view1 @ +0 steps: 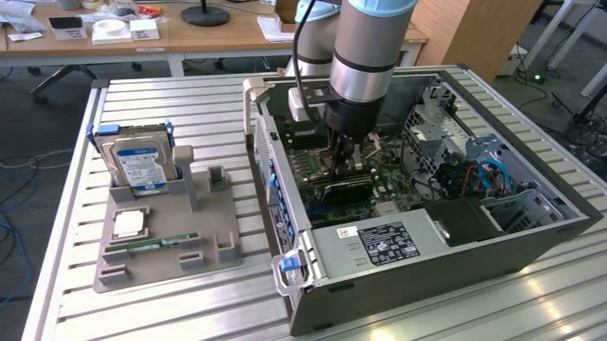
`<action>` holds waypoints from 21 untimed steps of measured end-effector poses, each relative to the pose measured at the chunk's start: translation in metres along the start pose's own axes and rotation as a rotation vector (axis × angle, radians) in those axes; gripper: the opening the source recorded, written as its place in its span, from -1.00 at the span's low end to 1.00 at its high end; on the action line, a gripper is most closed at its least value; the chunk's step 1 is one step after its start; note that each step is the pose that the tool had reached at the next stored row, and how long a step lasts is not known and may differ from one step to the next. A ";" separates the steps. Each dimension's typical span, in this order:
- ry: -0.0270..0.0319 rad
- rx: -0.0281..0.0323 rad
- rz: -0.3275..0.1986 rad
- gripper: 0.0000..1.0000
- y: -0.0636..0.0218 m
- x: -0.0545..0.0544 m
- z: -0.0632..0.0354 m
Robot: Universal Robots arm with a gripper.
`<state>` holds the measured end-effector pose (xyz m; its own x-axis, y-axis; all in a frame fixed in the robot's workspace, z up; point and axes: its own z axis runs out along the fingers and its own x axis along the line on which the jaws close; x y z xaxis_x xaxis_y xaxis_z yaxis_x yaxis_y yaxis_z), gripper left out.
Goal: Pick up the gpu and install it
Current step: 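Press down on the gpu until it lock into place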
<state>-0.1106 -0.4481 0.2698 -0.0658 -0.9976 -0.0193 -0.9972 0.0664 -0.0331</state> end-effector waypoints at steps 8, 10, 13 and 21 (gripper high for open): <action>0.0000 0.0001 0.000 -0.79 -0.0001 0.001 0.0000; -0.0002 0.0001 0.000 -0.79 -0.0001 0.001 0.0004; 0.0000 0.0000 0.000 -0.79 0.0000 0.001 0.0021; 0.0000 0.0001 0.000 -0.79 0.0000 0.001 0.0025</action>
<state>-0.1105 -0.4493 0.2673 -0.0657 -0.9977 -0.0193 -0.9972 0.0663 -0.0332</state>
